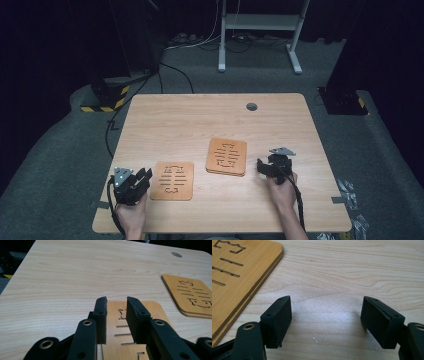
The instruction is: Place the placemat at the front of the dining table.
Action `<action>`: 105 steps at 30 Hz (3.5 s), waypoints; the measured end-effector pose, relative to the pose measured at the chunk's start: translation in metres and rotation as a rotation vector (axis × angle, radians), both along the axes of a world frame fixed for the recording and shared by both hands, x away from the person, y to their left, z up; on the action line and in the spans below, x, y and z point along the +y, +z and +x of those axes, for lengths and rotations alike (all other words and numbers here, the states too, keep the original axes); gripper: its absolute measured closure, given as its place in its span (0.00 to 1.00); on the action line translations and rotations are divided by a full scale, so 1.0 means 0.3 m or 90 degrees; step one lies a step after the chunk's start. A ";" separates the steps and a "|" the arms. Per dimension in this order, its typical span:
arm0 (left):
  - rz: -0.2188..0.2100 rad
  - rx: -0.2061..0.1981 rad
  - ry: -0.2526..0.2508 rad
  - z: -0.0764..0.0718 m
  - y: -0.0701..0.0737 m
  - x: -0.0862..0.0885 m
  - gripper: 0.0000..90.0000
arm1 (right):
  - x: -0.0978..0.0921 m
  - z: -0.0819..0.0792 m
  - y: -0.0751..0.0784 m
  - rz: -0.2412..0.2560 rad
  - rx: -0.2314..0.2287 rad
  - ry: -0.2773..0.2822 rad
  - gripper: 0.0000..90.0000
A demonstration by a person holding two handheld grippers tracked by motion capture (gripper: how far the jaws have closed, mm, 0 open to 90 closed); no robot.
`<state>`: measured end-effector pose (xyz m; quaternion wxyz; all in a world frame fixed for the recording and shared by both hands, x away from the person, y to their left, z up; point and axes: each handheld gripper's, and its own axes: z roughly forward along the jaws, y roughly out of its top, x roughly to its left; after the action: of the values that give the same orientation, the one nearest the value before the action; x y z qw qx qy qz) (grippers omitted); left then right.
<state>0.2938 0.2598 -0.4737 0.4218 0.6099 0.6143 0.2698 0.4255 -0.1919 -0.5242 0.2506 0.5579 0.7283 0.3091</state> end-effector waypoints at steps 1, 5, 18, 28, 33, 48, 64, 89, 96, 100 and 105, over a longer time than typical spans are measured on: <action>-0.002 0.000 -0.001 0.000 0.000 0.001 0.77 | 0.000 0.000 0.000 0.000 0.000 0.000 0.28; -0.001 -0.001 -0.007 0.000 0.001 0.008 0.73 | 0.000 0.000 0.000 0.000 0.000 0.000 0.28; -0.003 -0.004 -0.017 0.025 0.011 0.041 0.58 | 0.000 0.000 0.000 0.000 0.000 -0.001 0.28; 0.011 -0.012 -0.009 0.059 0.019 0.079 0.54 | 0.001 0.000 0.001 0.002 0.001 -0.002 0.28; 0.026 -0.016 -0.001 0.074 0.023 0.098 0.54 | 0.000 0.000 0.000 0.001 0.000 -0.001 0.28; 0.051 -0.009 0.013 0.145 -0.004 0.134 0.53 | 0.000 0.000 0.000 0.000 0.000 0.000 0.28; 0.073 0.023 0.026 0.216 -0.056 0.159 0.53 | 0.000 0.000 0.000 0.000 0.000 0.000 0.28; 0.074 0.057 0.043 0.300 -0.127 0.177 0.53 | 0.001 -0.001 0.001 0.000 0.001 -0.001 0.27; 0.076 0.071 0.045 0.323 -0.151 0.167 0.53 | 0.003 -0.001 0.001 0.002 0.001 -0.004 0.28; 0.080 0.078 0.045 0.331 -0.161 0.164 0.53 | 0.003 -0.001 0.001 0.002 0.001 -0.003 0.28; 0.074 0.082 0.051 0.339 -0.170 0.163 0.53 | 0.003 -0.001 0.000 0.002 0.001 -0.003 0.28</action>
<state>0.3955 0.3087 -0.5249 0.3340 0.6246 0.6470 0.2821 0.4251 -0.1911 -0.5240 0.2501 0.5601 0.7268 0.3090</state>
